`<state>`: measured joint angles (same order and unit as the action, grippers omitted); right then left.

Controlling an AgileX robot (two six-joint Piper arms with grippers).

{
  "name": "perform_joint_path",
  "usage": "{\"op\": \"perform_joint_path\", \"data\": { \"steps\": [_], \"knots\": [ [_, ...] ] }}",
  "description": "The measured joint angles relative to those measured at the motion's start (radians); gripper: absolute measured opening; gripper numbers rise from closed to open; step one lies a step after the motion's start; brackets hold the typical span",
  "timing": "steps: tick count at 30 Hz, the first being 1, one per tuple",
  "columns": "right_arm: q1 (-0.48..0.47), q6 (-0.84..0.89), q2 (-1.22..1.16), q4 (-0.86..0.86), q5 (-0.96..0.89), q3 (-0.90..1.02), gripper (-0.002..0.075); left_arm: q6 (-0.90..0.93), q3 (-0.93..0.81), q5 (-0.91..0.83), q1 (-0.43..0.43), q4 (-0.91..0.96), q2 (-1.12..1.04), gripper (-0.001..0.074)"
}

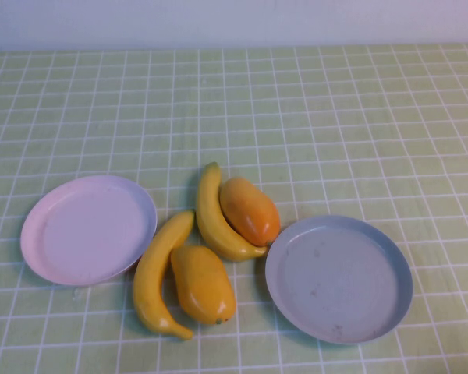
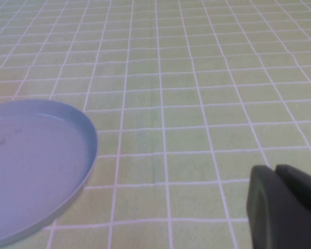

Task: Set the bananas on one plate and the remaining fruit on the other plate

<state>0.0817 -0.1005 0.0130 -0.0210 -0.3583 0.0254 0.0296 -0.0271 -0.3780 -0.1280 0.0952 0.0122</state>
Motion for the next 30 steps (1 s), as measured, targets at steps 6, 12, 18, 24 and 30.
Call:
{"op": "perform_joint_path", "data": {
  "steps": [6,12,18,24,30],
  "knots": [
    [0.0,0.0,0.0,0.0,0.0,0.0,-0.0015,-0.03,0.0,0.035,0.0,-0.076,0.0,0.0002],
    [0.0,0.0,0.0,0.0,0.0,0.0,-0.0015,-0.184,0.0,0.125,0.0,-0.302,0.0,0.0002],
    [0.0,0.0,0.0,0.0,0.0,0.0,-0.0015,-0.262,0.0,0.212,0.0,-0.492,0.0,0.0002],
    [0.0,0.0,0.0,0.0,0.0,0.0,-0.0015,-0.272,0.0,0.255,0.0,-0.526,0.0,0.0002],
    [0.0,0.0,0.0,0.0,0.0,0.0,-0.0015,-0.284,0.036,0.198,0.0,-0.565,-0.025,0.0001]
  ]
}}
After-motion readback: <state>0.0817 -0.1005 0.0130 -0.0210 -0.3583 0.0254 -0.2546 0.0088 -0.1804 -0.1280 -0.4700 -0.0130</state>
